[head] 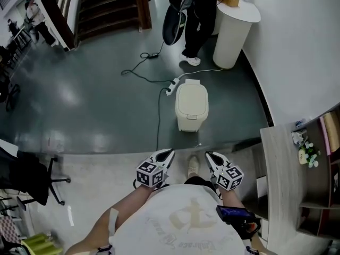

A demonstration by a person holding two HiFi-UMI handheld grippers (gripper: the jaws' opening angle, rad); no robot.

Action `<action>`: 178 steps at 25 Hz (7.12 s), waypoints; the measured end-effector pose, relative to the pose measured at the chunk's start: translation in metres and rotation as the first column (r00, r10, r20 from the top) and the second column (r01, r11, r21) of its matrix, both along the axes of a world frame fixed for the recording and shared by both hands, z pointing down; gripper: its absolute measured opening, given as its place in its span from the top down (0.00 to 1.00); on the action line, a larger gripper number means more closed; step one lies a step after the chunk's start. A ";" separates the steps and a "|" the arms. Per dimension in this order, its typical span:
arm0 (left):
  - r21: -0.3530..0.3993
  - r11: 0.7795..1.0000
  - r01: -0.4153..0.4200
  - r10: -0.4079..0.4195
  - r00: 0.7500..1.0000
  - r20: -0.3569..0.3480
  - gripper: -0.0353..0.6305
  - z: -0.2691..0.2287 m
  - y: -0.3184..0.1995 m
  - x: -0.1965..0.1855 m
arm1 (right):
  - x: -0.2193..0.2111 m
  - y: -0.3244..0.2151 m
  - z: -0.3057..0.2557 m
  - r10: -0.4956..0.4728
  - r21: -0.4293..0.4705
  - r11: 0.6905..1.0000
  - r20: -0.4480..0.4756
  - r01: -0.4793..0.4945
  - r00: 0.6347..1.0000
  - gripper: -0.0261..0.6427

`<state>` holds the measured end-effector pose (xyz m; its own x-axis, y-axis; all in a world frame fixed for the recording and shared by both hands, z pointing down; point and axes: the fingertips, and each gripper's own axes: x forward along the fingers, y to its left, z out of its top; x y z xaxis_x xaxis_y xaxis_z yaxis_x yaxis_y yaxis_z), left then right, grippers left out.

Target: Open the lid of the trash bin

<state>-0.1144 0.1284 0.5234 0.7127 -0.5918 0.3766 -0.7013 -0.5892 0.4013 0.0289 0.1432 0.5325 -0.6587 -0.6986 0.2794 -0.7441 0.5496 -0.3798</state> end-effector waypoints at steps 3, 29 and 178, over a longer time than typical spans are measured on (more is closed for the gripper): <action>-0.009 1.000 0.004 -0.004 1.000 0.005 0.92 0.002 -0.022 0.010 | 0.007 -0.028 0.003 -0.014 -0.005 1.000 0.002 0.014 1.000 0.95; -0.082 0.989 0.126 -0.121 0.991 0.060 0.92 0.030 -0.192 0.084 | 0.070 -0.221 0.027 -0.209 -0.045 0.977 -0.015 0.209 0.978 0.95; -0.187 0.968 0.168 -0.145 0.981 0.132 0.93 0.116 -0.305 0.072 | 0.048 -0.323 0.079 -0.138 -0.144 0.981 -0.050 0.129 0.989 0.95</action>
